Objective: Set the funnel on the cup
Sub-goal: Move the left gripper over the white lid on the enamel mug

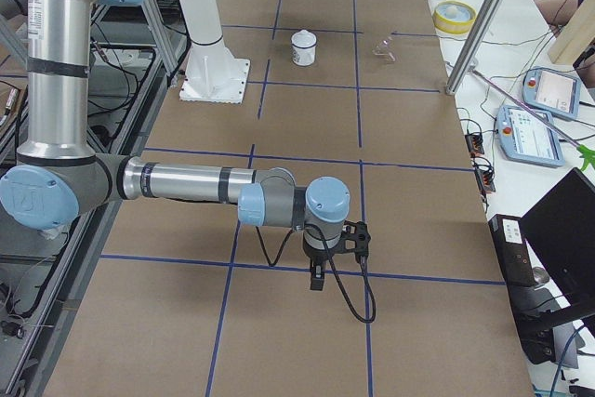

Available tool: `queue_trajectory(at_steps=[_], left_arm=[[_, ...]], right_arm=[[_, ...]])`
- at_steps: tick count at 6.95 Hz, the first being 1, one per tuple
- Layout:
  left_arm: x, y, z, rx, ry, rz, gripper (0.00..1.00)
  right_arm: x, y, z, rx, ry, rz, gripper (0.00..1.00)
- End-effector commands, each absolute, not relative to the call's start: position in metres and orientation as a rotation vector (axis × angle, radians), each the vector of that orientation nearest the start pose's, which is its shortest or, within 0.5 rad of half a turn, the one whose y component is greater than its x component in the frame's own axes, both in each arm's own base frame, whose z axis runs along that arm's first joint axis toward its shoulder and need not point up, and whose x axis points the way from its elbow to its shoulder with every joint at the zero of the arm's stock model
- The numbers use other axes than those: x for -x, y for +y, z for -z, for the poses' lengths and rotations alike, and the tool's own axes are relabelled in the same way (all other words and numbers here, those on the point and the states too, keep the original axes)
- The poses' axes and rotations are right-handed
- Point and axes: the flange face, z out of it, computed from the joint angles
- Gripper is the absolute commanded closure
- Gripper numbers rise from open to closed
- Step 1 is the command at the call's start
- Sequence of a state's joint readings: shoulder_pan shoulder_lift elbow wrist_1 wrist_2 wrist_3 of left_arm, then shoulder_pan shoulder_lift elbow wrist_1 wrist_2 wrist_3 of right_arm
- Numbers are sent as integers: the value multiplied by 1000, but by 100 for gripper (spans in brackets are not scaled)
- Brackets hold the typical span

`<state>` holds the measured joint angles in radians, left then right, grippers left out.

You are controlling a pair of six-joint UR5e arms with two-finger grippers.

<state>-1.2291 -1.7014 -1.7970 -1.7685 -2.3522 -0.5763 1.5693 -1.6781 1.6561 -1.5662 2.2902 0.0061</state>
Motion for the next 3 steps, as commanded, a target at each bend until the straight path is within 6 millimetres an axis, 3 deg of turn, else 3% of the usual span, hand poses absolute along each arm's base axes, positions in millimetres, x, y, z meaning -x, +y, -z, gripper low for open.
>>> queue_trajectory(at_steps=[1, 2, 3], left_arm=[[-233, -521, -337, -27, 1035, 119, 0], [-294, -487, -313, 39, 1008, 214, 0], [-332, -458, -284, 65, 965, 256, 0]], right_arm=[[-67, -445, -670, 19, -719, -10, 0], [-67, -445, -670, 19, -719, -10, 0], [-67, -445, -671, 20, -719, -11, 0]])
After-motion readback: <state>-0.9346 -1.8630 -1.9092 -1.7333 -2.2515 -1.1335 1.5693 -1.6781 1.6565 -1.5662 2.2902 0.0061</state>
